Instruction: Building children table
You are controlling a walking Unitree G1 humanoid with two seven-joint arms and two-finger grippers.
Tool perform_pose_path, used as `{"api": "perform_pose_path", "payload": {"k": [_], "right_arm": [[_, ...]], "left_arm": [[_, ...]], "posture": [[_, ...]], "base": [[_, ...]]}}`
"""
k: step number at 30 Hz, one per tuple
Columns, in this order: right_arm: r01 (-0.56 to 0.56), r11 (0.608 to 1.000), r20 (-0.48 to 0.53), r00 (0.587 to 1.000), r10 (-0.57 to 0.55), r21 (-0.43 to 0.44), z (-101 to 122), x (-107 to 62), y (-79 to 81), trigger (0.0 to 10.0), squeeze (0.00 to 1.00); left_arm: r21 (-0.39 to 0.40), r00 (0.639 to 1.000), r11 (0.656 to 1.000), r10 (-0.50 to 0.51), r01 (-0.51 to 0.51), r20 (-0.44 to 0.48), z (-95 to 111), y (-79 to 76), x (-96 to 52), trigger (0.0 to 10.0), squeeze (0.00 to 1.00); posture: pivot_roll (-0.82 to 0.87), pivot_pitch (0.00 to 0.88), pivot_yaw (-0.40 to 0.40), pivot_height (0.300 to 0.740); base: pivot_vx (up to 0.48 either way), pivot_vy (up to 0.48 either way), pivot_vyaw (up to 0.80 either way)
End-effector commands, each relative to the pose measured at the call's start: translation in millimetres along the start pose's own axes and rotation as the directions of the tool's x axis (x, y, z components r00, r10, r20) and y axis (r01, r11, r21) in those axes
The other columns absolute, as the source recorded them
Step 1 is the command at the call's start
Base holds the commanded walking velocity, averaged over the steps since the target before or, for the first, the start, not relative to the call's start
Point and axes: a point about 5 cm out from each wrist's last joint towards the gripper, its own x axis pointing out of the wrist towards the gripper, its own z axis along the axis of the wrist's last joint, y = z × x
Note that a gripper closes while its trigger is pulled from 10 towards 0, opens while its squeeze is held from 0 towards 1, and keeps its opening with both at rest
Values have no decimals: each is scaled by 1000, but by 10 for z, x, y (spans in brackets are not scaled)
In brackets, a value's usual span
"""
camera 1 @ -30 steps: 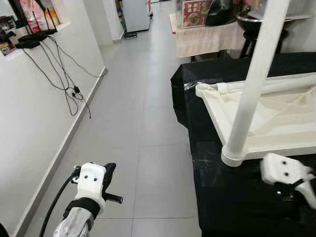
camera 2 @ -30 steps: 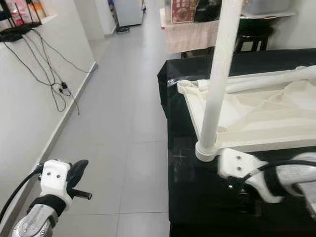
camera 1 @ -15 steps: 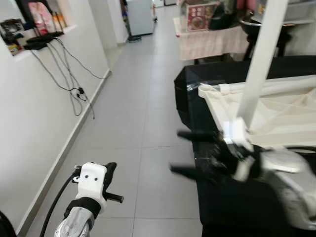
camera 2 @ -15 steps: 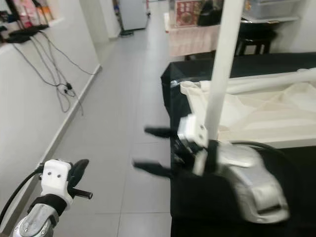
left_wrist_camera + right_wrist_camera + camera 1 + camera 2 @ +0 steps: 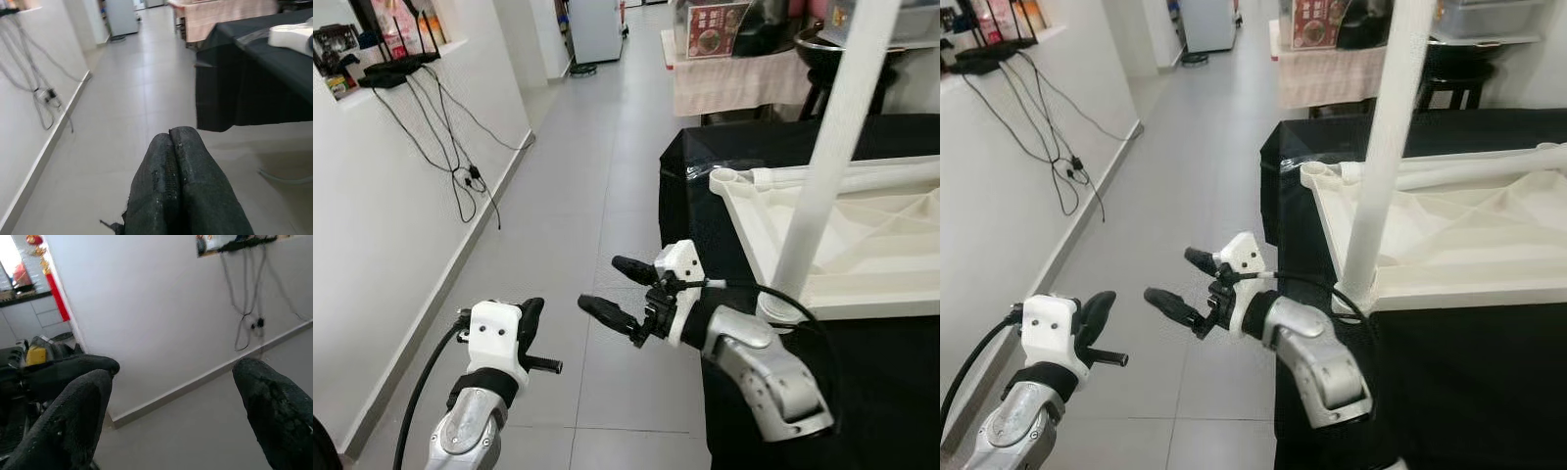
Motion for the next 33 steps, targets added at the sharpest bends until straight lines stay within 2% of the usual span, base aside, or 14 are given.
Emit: {"api": "perform_pose_path", "payload": {"k": [1, 4, 14, 19, 22, 23, 24, 25, 26, 28, 33], "right_arm": [[-2, 1000, -8, 1000, 2, 19, -65, 66, 52, 10000, 0], [9, 999, 0, 1000, -9, 34, -60, 69, 30, 10000, 0], [106, 991, 1, 994, -106, 77, -137, 150, -88, 10000, 0], [229, 971, 1, 973, -230, 61, -199, 155, -243, 10000, 0], [276, 959, -5, 961, -277, 56, -218, 129, -297, 10000, 0], [310, 949, -12, 951, -309, 55, -235, 105, -334, 10000, 0], [310, 949, -12, 951, -309, 55, -235, 105, -334, 10000, 0], [328, 942, -20, 945, -328, 64, -258, 88, -360, 10000, 0], [328, 942, -20, 945, -328, 64, -258, 88, -360, 10000, 0], [333, 941, -29, 943, -332, 64, -289, 77, -372, 10000, 0], [339, 938, -14, 941, -339, 70, -265, 83, -416, 10000, 0]], "left_arm": [[22, 1000, 1000, 11, -11, -4, -19, 24, -23, 10000, 0], [34, 1000, 999, 6, -6, -5, -22, 18, -17, 10000, 0], [38, 999, 999, 29, -29, -15, -48, 62, 41, 10000, 0], [37, 997, 999, 33, -36, 65, 166, 100, 163, 10000, 0], [11, 995, 998, 58, -59, 87, 231, 139, 157, 10000, 0], [-37, 993, 997, 72, -69, 94, 264, 156, 126, 10000, 0], [-37, 993, 997, 72, -69, 94, 264, 156, 126, 10000, 0], [-104, 991, 992, 84, -73, 106, 309, 152, 96, 10000, 0], [-104, 991, 992, 84, -73, 106, 309, 152, 96, 10000, 0], [-184, 991, 982, 73, -51, 116, 354, 95, 56, 10000, 0], [-203, 992, 977, 79, -57, 102, 305, 83, 58, 10000, 0]], "posture": [[-67, 7, 69, 740], [-66, 7, 69, 740], [-54, 0, 78, 740], [-44, 0, 76, 740], [-50, 0, 75, 740], [-51, 0, 74, 740], [-51, 0, 74, 740], [-48, 0, 73, 740], [-48, 0, 73, 740], [-39, 0, 72, 740], [-43, 0, 66, 740]], "base": [[0, 0, 800], [0, 0, 800], [0, 0, 0], [0, 0, 0], [0, 0, 0], [0, 0, 0], [0, 0, 0], [0, 0, 0], [0, 0, 0], [0, 0, 0], [0, 0, 0]]}}
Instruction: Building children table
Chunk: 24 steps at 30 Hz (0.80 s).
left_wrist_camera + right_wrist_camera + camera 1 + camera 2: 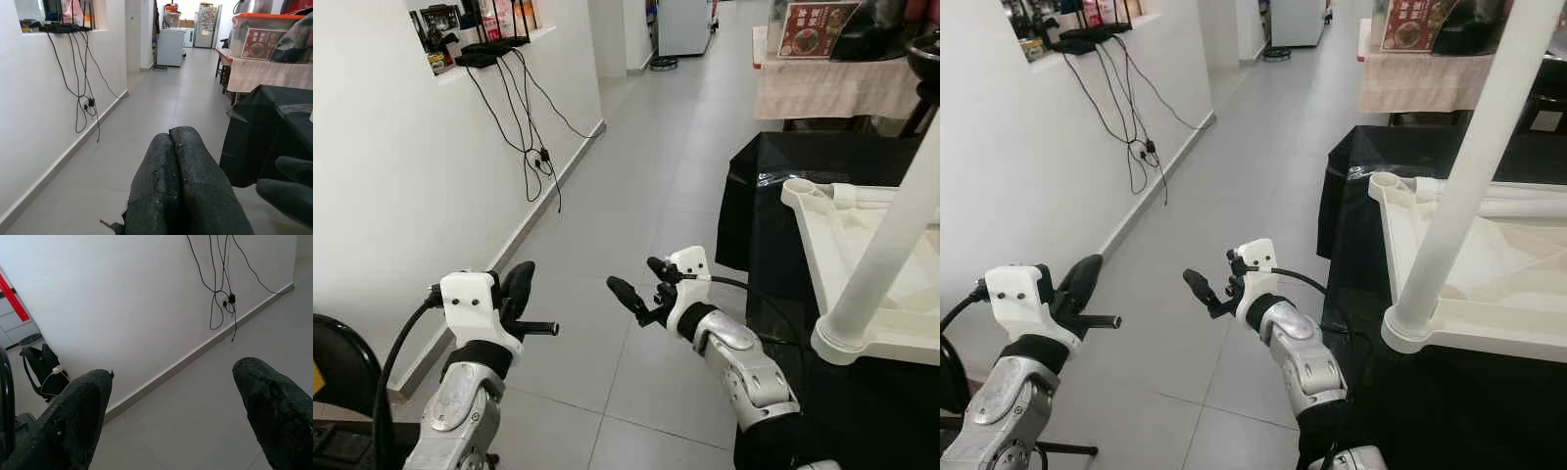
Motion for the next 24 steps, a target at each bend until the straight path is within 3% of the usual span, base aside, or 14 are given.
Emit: {"api": "perform_pose_path", "payload": {"k": [1, 10, 17, 24], "right_arm": [[-3, 1000, 31, 1000, 3, -6, 63, 34, -2, 10000, 0], [-15, 999, 28, 999, 16, -40, 78, -22, -57, 10000, 0], [-26, 999, 52, 998, 28, -47, 162, -29, -76, 10000, 0], [-34, 999, 109, 993, 37, -25, 323, -55, -48, 10000, 0]], "left_arm": [[6, 999, 1000, 29, -29, -27, -57, 60, -23, 10000, 0], [44, 995, 997, 58, -55, -82, -206, 134, 12, 10000, 0], [71, 989, 997, 46, -36, -138, -383, 109, -36, 10000, 0], [77, 985, 993, 97, -87, -145, -385, 263, -165, 10000, 0]], "posture": [[-43, 0, 66, 740], [-90, 0, 88, 740], [-94, 0, 65, 740], [-75, 0, 52, 740]], "base": [[0, 0, 0], [0, 0, 0], [0, 0, 0], [0, 0, 0]]}}
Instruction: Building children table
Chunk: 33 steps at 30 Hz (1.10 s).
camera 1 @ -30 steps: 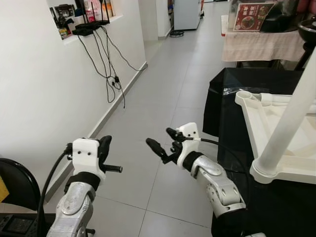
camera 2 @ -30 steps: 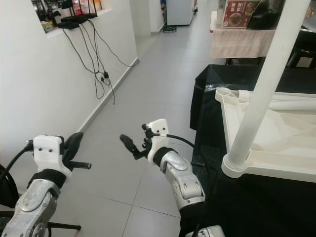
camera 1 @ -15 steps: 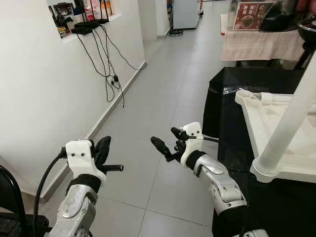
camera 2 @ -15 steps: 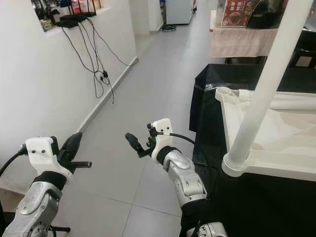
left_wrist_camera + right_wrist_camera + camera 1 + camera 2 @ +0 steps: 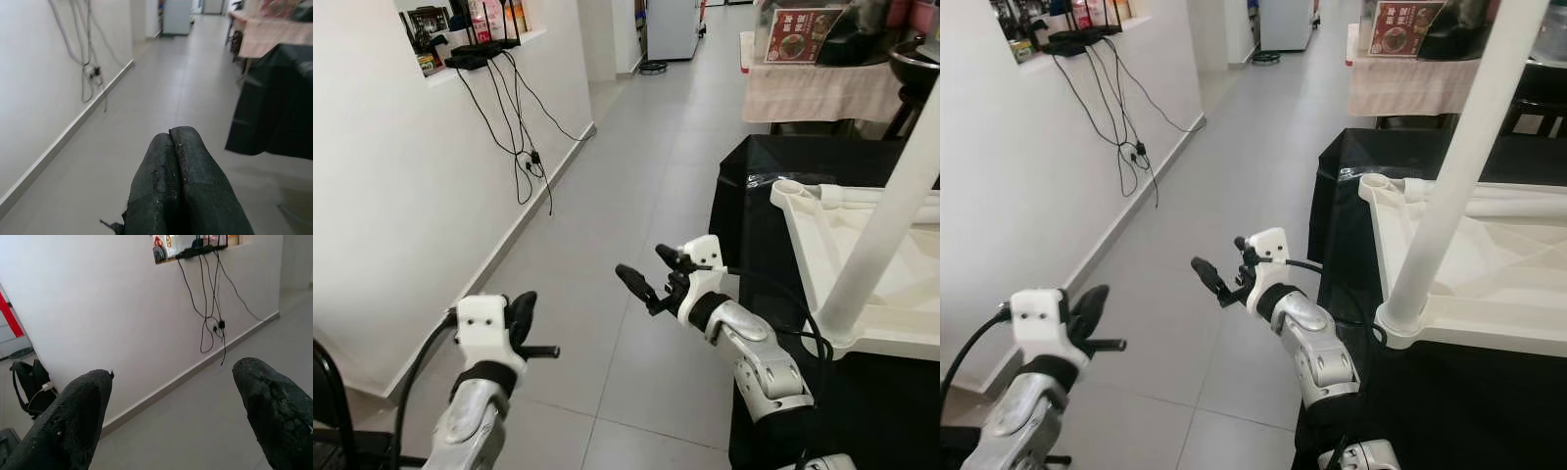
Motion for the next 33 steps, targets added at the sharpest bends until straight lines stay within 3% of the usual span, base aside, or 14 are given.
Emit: {"api": "perform_pose_path", "payload": {"k": [1, 2, 6, 14, 17, 20, 21, 25, 33], "right_arm": [[-9, 1000, 12, 1000, 9, 21, 39, 17, 28, 10000, 0], [40, 999, -3, 999, -40, -14, -4, 12, 8, 10000, 0], [153, 986, -56, 986, -157, -71, -104, 18, -90, 10000, 0], [259, 953, -98, 956, -277, -157, -143, -55, -250, 10000, 0], [280, 938, -109, 946, -305, -203, -162, -169, -286, 10000, 0], [291, 937, -116, 941, -317, -195, -179, -212, -296, 10000, 0], [312, 942, -129, 936, -327, -124, -228, -282, -261, 10000, 0], [268, 952, -106, 953, -285, -146, -228, -214, -141, 10000, 0], [279, 954, -66, 956, -287, -112, -184, -161, -175, 10000, 0]], "left_arm": [[20, 1000, 1000, 13, -13, 1, 8, 72, -35, 10000, 0], [26, 999, 999, 35, -35, -6, -8, 140, -93, 10000, 0], [35, 998, 998, 57, -57, -8, -9, 199, -101, 10000, 0], [35, 990, 989, 141, -142, 26, 49, 291, -111, 10000, 0], [17, 989, 988, 151, -151, -5, -1, 262, -219, 10000, 0], [11, 991, 991, 134, -134, -19, -27, 228, -274, 10000, 0], [47, 993, 992, 118, -117, -23, -50, 180, -345, 10000, 0], [77, 990, 987, 141, -140, -5, -29, 209, -308, 10000, 0], [85, 992, 990, 105, -111, 75, 46, 192, -227, 10000, 0]], "posture": [[-75, 0, 52, 740], [-67, 0, 56, 740], [-61, 0, 56, 740], [-71, 38, 58, 740], [-80, 47, 58, 740], [-81, 49, 58, 740], [-73, 52, 56, 740], [-76, 44, 57, 740], [-83, 46, 48, 740]], "base": [[0, 0, 0], [0, 0, 0], [0, 0, 0], [0, 0, 0], [0, 0, 0], [0, 0, 0], [0, 0, 0], [0, 0, 0], [0, 0, 0]]}}
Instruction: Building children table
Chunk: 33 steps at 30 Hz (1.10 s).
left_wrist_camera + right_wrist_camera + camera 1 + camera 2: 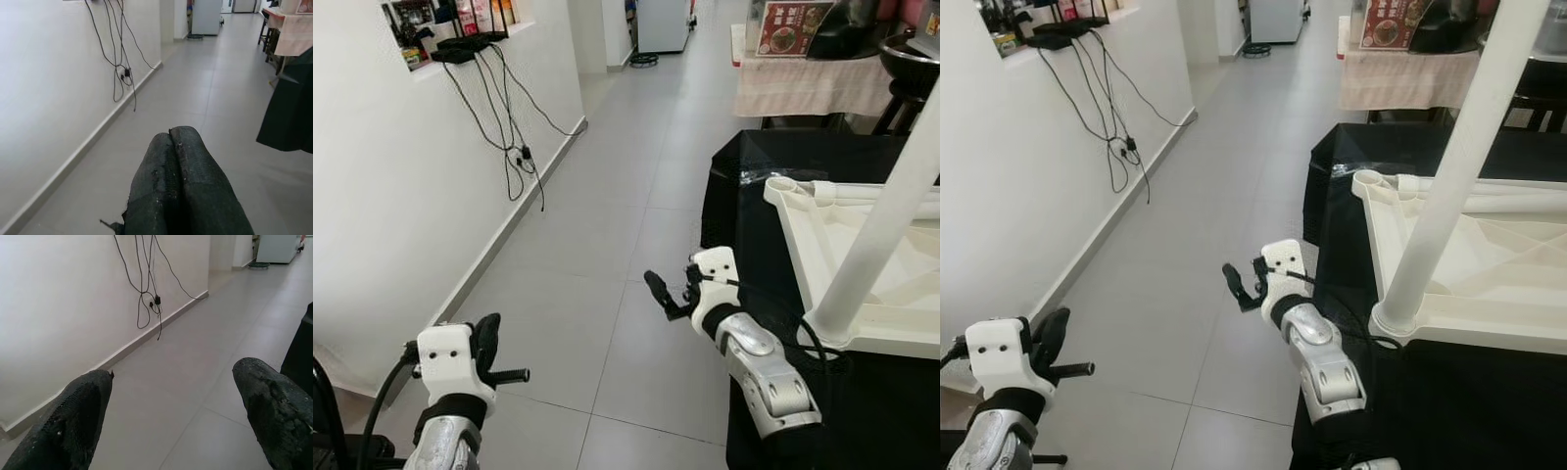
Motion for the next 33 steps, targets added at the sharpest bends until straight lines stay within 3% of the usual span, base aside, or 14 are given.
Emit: {"api": "perform_pose_path", "payload": {"k": [1, 16, 26, 33], "right_arm": [[1, 1000, 19, 1000, -1, 23, 25, 15, 3, 10000, 0], [6, 1000, 36, 999, -6, 14, 66, 34, -16, 10000, 0], [6, 1000, 34, 999, -7, 23, 64, 44, -20, 10000, 0], [4, 1000, 33, 999, -5, 26, 60, 45, -17, 10000, 0]], "left_arm": [[27, 1000, 1000, -1, 0, 17, 11, 29, 12, 10000, 0], [47, 999, 999, 17, -19, 35, 39, 12, 25, 10000, 0], [47, 999, 999, 8, -9, 32, 26, 7, 38, 10000, 0], [44, 1000, 999, 10, -11, 30, 23, 11, 37, 10000, 0]], "posture": [[-83, 46, 48, 740], [-90, 69, 38, 740], [-91, 68, 41, 740], [-89, 67, 43, 740]], "base": [[0, 0, 0], [0, 0, 0], [0, 471, 0], [0, 0, 0]]}}
